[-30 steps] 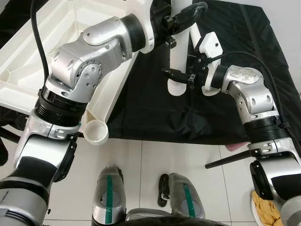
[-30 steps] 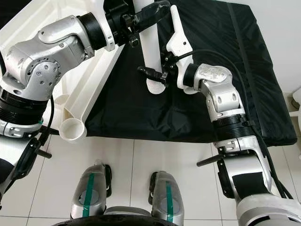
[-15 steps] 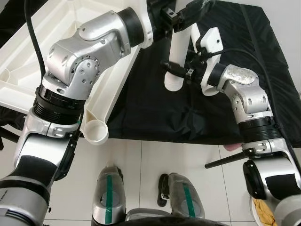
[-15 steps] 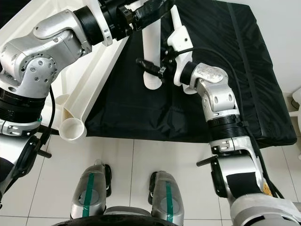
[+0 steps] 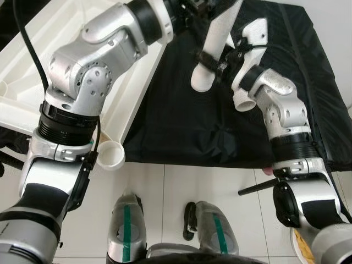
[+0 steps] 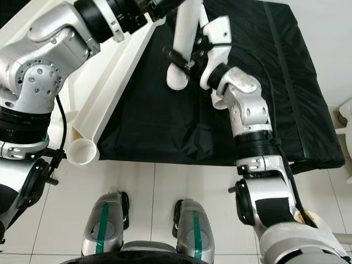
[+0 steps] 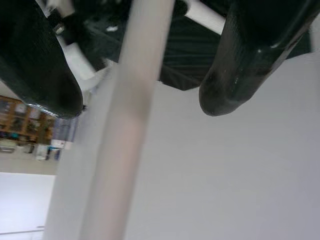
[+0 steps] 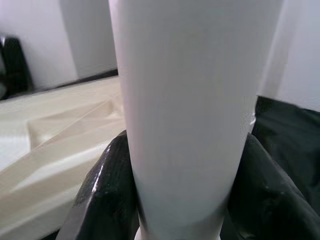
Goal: Building children table
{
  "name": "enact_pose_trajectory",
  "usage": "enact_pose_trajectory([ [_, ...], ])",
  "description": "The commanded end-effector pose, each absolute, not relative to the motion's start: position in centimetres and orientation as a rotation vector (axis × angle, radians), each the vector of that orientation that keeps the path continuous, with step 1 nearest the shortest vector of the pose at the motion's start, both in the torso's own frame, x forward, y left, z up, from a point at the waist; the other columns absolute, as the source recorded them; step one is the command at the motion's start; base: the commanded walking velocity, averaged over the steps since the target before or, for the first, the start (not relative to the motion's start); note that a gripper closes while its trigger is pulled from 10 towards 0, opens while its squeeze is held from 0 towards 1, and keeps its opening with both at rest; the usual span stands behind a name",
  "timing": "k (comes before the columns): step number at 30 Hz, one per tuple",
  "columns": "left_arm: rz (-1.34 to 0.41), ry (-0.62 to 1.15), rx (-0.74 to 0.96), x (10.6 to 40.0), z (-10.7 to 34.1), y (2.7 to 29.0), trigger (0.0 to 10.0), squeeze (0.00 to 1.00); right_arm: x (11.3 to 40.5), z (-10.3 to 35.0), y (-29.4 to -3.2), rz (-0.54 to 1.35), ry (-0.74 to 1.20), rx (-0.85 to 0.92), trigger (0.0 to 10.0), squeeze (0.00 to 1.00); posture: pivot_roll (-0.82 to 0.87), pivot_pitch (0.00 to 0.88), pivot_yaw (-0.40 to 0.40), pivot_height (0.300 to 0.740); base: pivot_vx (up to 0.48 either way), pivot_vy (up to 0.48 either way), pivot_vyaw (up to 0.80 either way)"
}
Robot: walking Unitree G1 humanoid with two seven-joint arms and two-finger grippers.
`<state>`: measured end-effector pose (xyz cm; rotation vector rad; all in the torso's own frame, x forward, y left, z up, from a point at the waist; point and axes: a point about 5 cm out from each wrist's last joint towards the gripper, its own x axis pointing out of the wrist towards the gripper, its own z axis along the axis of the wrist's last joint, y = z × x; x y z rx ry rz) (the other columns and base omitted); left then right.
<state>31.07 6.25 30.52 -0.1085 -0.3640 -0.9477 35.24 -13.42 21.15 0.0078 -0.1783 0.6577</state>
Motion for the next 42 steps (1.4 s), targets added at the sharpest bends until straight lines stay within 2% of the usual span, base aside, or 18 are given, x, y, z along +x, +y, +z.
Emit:
enact_pose_trajectory([
  [1, -0.807, -0.342, -0.055, 32.1, 29.0, 7.1, 10.0, 0.00, 35.4, 21.5, -13.9, 0.605, -0.203, 0.059, 10.0, 0.00, 0.06, 0.022, -0.071, 0.740, 0.000, 0.000, 0.00],
  [8, -0.691, -0.309, 0.008, 32.9, 27.4, 8.2, 10.0, 0.00, 35.4, 21.7, -14.4, 0.549, -0.230, 0.094, 10.0, 0.00, 0.06, 0.025, -0.068, 0.740, 0.000, 0.000, 0.00],
  [12, -0.619, -0.297, 0.199, 33.2, 25.4, 9.0, 10.0, 0.00, 35.5, 22.0, -15.1, 0.453, -0.264, 0.125, 10.0, 0.00, 0.05, 0.024, -0.060, 0.740, 0.000, 0.000, 0.00],
  [16, -0.644, -0.225, 0.341, 32.6, 22.8, 9.5, 10.0, 0.00, 35.3, 21.8, -15.4, 0.440, -0.264, 0.161, 10.0, 0.00, 0.05, 0.024, -0.050, 0.740, 0.000, 0.000, 0.00],
  [18, -0.644, -0.225, 0.341, 32.6, 22.8, 9.5, 10.0, 0.00, 35.3, 21.8, -15.4, 0.440, -0.264, 0.161, 10.0, 0.00, 0.05, 0.024, -0.050, 0.740, 0.000, 0.000, 0.00],
  [25, -0.667, -0.067, 0.487, 31.1, 18.9, 12.9, 10.0, 0.00, 34.9, 21.7, -15.7, 0.445, -0.258, 0.151, 10.0, 0.00, 0.07, 0.021, -0.050, 0.740, 0.000, 0.000, 0.00],
  [30, -0.683, -0.009, 0.594, 30.1, 17.6, 14.9, 10.0, 0.00, 34.8, 21.7, -15.5, 0.458, -0.258, 0.142, 10.0, 0.00, 0.08, 0.023, -0.054, 0.740, 0.000, 0.000, 0.00],
  [34, -0.692, 0.008, 0.607, 29.9, 17.4, 15.3, 10.0, 0.00, 34.8, 21.7, -15.4, 0.459, -0.258, 0.140, 10.0, 0.00, 0.08, 0.024, -0.056, 0.740, 0.000, 0.000, 0.00],
  [42, -0.739, 0.049, 0.738, 28.9, 16.7, 16.6, 10.0, 0.00, 34.7, 21.7, -15.6, 0.458, -0.253, 0.129, 10.0, 0.00, 0.08, 0.033, -0.055, 0.740, 0.000, 0.000, 0.00],
])
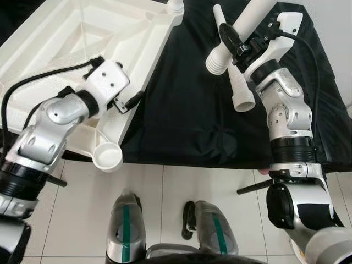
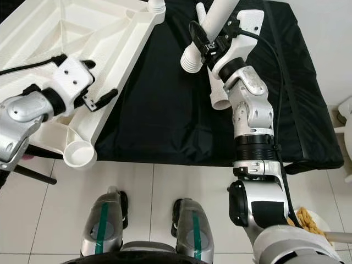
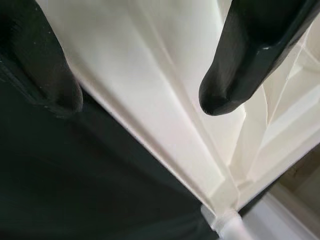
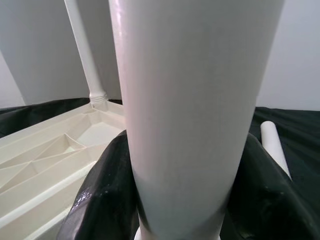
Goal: Building children table
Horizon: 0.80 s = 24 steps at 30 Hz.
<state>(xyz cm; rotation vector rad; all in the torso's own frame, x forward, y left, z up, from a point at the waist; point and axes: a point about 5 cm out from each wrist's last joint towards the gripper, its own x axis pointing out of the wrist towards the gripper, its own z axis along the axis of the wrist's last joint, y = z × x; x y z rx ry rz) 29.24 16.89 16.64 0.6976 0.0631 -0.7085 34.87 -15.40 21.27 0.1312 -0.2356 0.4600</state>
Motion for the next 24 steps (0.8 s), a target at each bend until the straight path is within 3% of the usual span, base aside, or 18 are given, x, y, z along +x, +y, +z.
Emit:
enact_pose_trajectory([
  [1, -0.739, 0.049, 0.738, 28.9, 16.7, 16.6, 10.0, 0.00, 34.7, 21.7, -15.6, 0.458, -0.253, 0.129, 10.0, 0.00, 0.08, 0.033, -0.055, 0.740, 0.000, 0.000, 0.00],
  [10, -0.808, 0.110, 0.790, 28.4, 15.3, 16.5, 10.0, 0.00, 34.7, 21.8, -15.8, 0.451, -0.254, 0.122, 10.0, 0.00, 0.07, 0.038, -0.055, 0.740, 0.000, 0.000, 0.00],
  [11, -0.854, 0.102, 0.805, 28.3, 14.6, 15.2, 10.0, 0.00, 34.7, 21.9, -16.0, 0.444, -0.257, 0.119, 10.0, 0.00, 0.07, 0.043, -0.061, 0.740, 0.000, 0.000, 0.00],
  [24, -0.963, 0.036, 0.746, 29.5, 14.2, 10.7, 10.0, 0.00, 34.8, 22.6, -16.7, 0.418, -0.265, 0.111, 10.0, 0.00, 0.01, 0.066, -0.061, 0.740, 0.000, 0.000, 0.00],
])
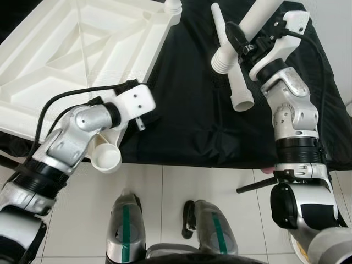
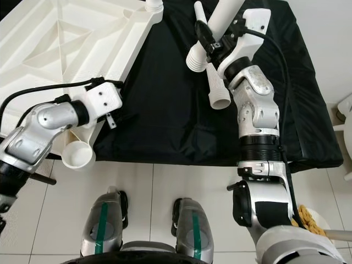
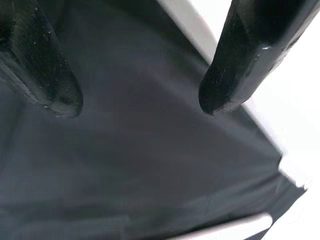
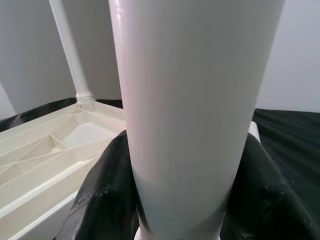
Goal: Building children table
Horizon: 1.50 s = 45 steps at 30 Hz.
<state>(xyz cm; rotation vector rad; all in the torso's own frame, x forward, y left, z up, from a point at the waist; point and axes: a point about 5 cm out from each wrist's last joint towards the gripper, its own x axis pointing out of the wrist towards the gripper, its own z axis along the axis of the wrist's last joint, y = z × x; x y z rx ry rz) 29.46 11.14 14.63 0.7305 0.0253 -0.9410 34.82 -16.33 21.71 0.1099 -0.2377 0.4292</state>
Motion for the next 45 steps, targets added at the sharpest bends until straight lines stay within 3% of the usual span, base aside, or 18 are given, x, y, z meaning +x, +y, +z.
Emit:
enact_pose_trajectory([
  [1, -0.963, 0.036, 0.746, 29.5, 14.2, 10.7, 10.0, 0.00, 34.8, 22.6, -16.7, 0.418, -0.265, 0.111, 10.0, 0.00, 0.01, 0.066, -0.061, 0.740, 0.000, 0.000, 0.00],
  [13, -0.870, -0.013, 0.634, 30.5, 17.1, 11.9, 10.0, 0.00, 34.4, 22.5, -17.3, 0.394, -0.261, 0.106, 10.0, 0.00, 0.02, 0.083, -0.051, 0.740, 0.000, 0.000, 0.00],
  [16, -0.701, 0.100, 0.534, 31.5, 17.4, 14.8, 10.0, 0.00, 34.4, 22.5, -17.3, 0.392, -0.258, 0.109, 10.0, 0.00, 0.03, 0.087, -0.051, 0.740, 0.000, 0.000, 0.00],
  [18, -0.685, 0.173, 0.490, 31.1, 16.8, 15.4, 10.0, 0.00, 34.5, 22.5, -17.3, 0.392, -0.259, 0.111, 10.0, 0.00, 0.04, 0.089, -0.054, 0.740, 0.000, 0.000, 0.00],
  [26, -0.747, 0.329, 0.323, 29.3, 14.8, 14.2, 10.0, 0.00, 34.6, 22.6, -17.2, 0.396, -0.259, 0.109, 10.0, 0.00, 0.06, 0.087, -0.056, 0.740, 0.000, 0.000, 0.00],
  [45, -0.767, 0.478, 0.198, 29.0, 13.8, 12.3, 10.0, 0.00, 34.6, 22.8, -17.4, 0.385, -0.266, 0.103, 10.0, 0.00, 0.05, 0.075, -0.046, 0.740, 0.000, 0.000, 0.00],
])
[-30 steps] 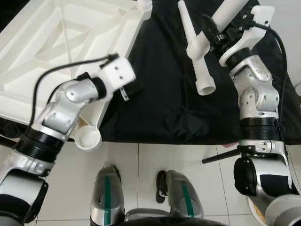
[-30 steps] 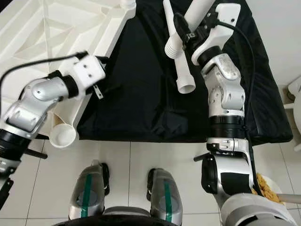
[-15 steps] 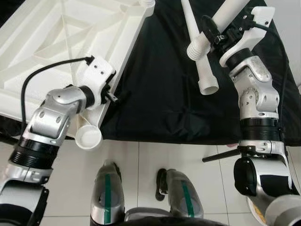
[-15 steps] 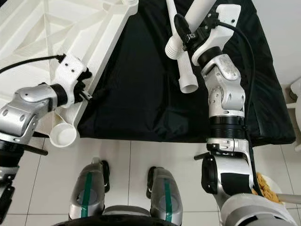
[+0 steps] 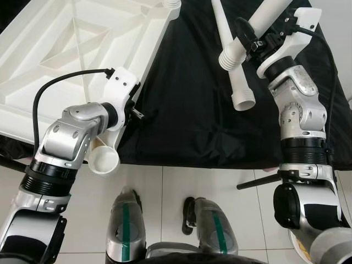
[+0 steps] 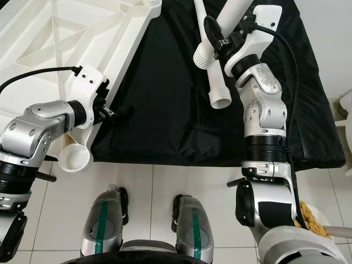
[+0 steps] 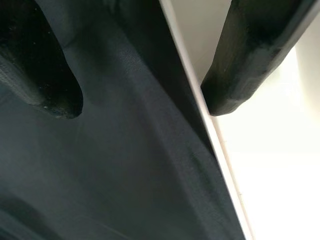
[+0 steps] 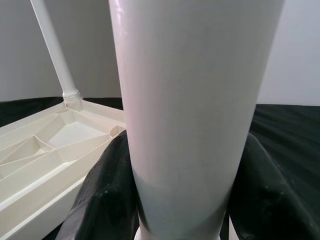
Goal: Building children table
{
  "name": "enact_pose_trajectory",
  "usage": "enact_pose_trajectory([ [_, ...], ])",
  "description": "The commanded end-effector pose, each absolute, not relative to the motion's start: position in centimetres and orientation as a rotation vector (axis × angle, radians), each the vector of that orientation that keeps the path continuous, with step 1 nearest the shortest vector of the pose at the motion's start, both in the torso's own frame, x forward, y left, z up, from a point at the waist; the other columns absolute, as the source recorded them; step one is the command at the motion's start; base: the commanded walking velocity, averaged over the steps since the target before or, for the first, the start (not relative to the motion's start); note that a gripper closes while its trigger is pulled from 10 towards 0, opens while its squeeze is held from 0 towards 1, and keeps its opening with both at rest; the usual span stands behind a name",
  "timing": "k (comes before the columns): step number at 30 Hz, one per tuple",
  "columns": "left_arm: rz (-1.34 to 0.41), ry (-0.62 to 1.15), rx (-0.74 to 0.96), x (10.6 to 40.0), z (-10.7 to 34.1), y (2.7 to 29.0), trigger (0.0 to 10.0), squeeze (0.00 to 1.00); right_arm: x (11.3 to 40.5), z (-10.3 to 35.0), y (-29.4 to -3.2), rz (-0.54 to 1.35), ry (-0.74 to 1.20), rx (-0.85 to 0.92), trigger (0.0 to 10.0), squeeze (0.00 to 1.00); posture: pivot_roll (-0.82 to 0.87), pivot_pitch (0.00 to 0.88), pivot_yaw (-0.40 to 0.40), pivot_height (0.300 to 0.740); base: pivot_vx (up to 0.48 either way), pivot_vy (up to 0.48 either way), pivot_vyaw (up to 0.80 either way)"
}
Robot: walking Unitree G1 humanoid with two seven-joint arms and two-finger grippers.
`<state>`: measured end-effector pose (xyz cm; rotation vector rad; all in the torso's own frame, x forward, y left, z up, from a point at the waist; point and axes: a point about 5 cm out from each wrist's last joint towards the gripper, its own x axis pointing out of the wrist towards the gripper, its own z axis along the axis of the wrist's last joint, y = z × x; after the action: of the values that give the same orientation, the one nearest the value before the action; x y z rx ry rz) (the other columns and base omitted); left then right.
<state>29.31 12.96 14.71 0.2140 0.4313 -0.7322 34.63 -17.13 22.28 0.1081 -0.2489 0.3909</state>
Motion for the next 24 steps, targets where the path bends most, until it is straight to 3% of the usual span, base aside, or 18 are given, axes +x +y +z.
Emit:
enact_pose_trajectory([
  [1, -0.767, 0.478, 0.198, 29.0, 13.8, 12.3, 10.0, 0.00, 34.6, 22.8, -17.4, 0.385, -0.266, 0.103, 10.0, 0.00, 0.05, 0.075, -0.046, 0.740, 0.000, 0.000, 0.00],
  [6, -0.796, 0.475, 0.169, 29.1, 14.0, 11.2, 10.0, 0.00, 34.6, 22.8, -17.5, 0.378, -0.268, 0.101, 10.0, 0.00, 0.04, 0.068, -0.041, 0.740, 0.000, 0.000, 0.00],
  [11, -0.833, 0.424, 0.127, 30.4, 15.2, 7.7, 10.0, 0.00, 34.5, 22.9, -17.5, 0.372, -0.274, 0.103, 10.0, 0.00, 0.03, 0.058, -0.032, 0.740, 0.000, 0.000, 0.00],
  [24, -0.762, 0.400, 0.083, 31.6, 15.8, 6.4, 10.0, 0.00, 34.3, 22.8, -17.6, 0.363, -0.273, 0.105, 10.0, 0.00, 0.03, 0.051, -0.019, 0.740, 0.000, 0.000, 0.00],
])
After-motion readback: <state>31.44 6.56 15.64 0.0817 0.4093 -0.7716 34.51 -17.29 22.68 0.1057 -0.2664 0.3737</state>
